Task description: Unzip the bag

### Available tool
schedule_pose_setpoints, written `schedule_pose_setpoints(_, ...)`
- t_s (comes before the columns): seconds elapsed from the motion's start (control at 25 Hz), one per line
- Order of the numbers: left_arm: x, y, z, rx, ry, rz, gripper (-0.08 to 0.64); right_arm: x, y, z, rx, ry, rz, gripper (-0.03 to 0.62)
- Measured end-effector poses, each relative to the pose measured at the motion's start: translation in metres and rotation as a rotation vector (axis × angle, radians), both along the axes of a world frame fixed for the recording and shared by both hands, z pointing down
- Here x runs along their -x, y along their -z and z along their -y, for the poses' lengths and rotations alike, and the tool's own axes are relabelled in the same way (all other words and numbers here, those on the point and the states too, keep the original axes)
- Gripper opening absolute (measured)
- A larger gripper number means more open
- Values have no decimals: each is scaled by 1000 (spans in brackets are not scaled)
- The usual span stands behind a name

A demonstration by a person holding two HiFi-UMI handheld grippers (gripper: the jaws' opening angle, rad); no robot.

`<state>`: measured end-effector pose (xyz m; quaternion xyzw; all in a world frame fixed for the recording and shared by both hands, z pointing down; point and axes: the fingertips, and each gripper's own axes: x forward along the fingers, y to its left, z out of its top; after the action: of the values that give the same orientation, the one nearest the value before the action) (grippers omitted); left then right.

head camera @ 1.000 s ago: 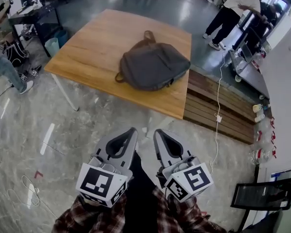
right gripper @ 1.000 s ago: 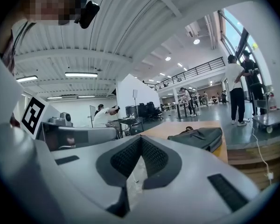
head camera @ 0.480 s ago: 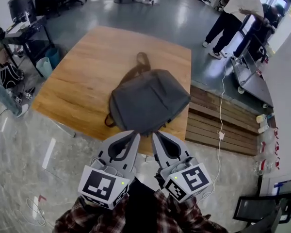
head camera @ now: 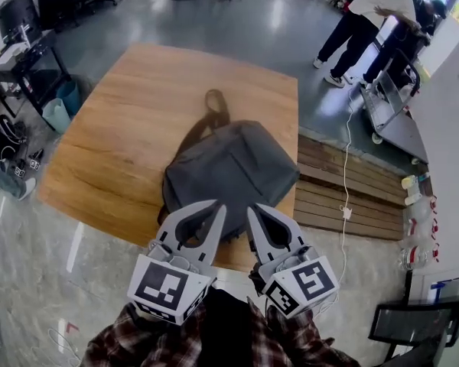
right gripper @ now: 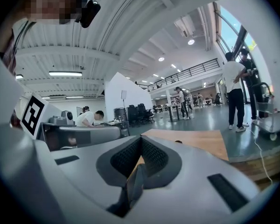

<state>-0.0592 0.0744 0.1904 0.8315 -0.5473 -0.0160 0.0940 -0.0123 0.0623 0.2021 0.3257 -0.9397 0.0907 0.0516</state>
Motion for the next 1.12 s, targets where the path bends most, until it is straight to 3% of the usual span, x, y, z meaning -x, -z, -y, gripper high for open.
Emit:
schedule_pose_setpoints(0.32,4,-4,64,28,-191,-5,9,10,1,55,-10,-179,-5,8)
schedule_pose_setpoints(0.56,-5,-18,84,53,-324,8,9,-7,-14,70,31,-335,-13,8)
schedule_pose_setpoints(0.84,-22,-34,99,82,-400,15,9,-44,-25,77,67,-456,-45,8)
schedule_pose_setpoints(1.12,-55,-49,109,126,-455,43,9,-90,-53,85,122,-511,-124,8)
